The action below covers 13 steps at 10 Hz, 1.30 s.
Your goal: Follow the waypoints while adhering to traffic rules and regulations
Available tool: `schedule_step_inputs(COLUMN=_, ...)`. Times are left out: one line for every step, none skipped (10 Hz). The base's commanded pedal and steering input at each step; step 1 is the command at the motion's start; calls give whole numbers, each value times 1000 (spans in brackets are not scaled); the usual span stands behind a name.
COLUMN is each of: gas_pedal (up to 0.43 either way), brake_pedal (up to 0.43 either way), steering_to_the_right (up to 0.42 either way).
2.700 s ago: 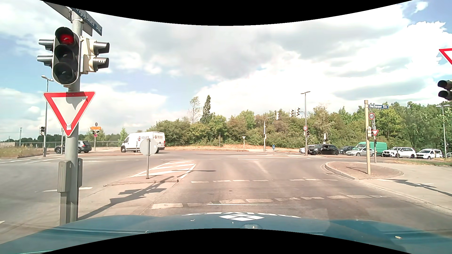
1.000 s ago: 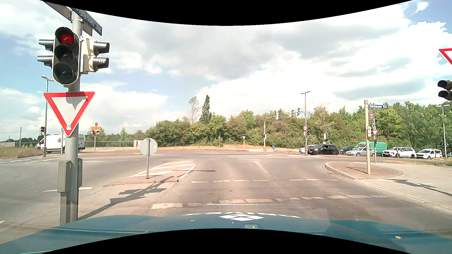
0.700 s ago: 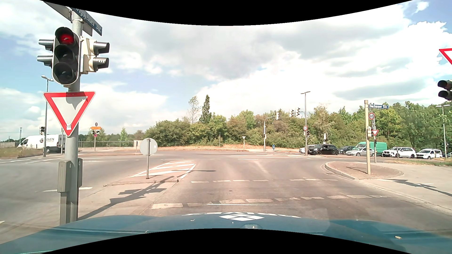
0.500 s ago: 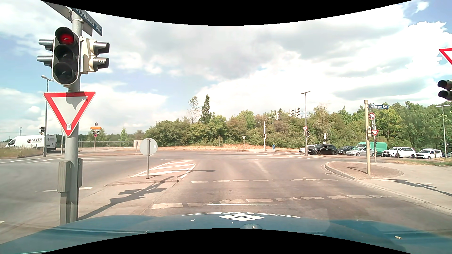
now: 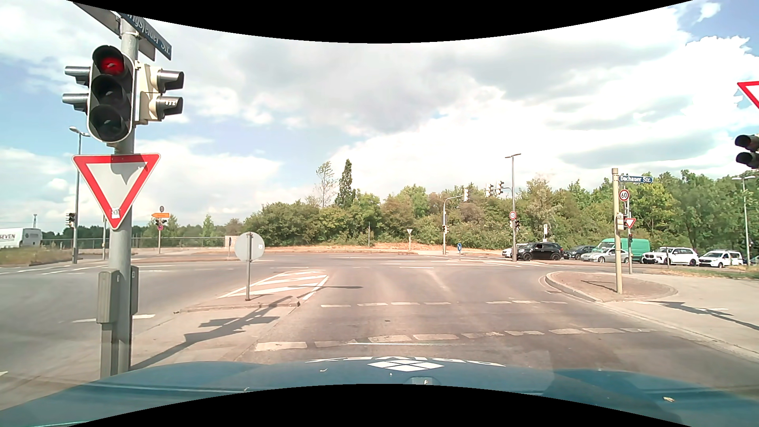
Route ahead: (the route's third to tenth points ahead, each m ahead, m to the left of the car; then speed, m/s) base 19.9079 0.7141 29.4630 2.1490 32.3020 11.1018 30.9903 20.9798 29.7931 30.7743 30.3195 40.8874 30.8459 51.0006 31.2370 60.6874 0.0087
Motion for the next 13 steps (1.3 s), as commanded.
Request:
schedule_step_inputs(gas_pedal=0, brake_pedal=335, steering_to_the_right=-28)
schedule_step_inputs(gas_pedal=0, brake_pedal=335, steering_to_the_right=-28)
schedule_step_inputs(gas_pedal=0, brake_pedal=329, steering_to_the_right=-28)
schedule_step_inputs(gas_pedal=0, brake_pedal=335, steering_to_the_right=-28)
schedule_step_inputs(gas_pedal=0, brake_pedal=335, steering_to_the_right=-28)
schedule_step_inputs(gas_pedal=0, brake_pedal=335, steering_to_the_right=-28)
schedule_step_inputs(gas_pedal=0, brake_pedal=335, steering_to_the_right=-28)
schedule_step_inputs(gas_pedal=0, brake_pedal=335, steering_to_the_right=-28)
schedule_step_inputs(gas_pedal=0, brake_pedal=335, steering_to_the_right=-28)
schedule_step_inputs(gas_pedal=0, brake_pedal=335, steering_to_the_right=-28)
schedule_step_inputs(gas_pedal=0, brake_pedal=335, steering_to_the_right=-28)
schedule_step_inputs(gas_pedal=0, brake_pedal=335, steering_to_the_right=-28)
schedule_step_inputs(gas_pedal=0, brake_pedal=335, steering_to_the_right=-28)
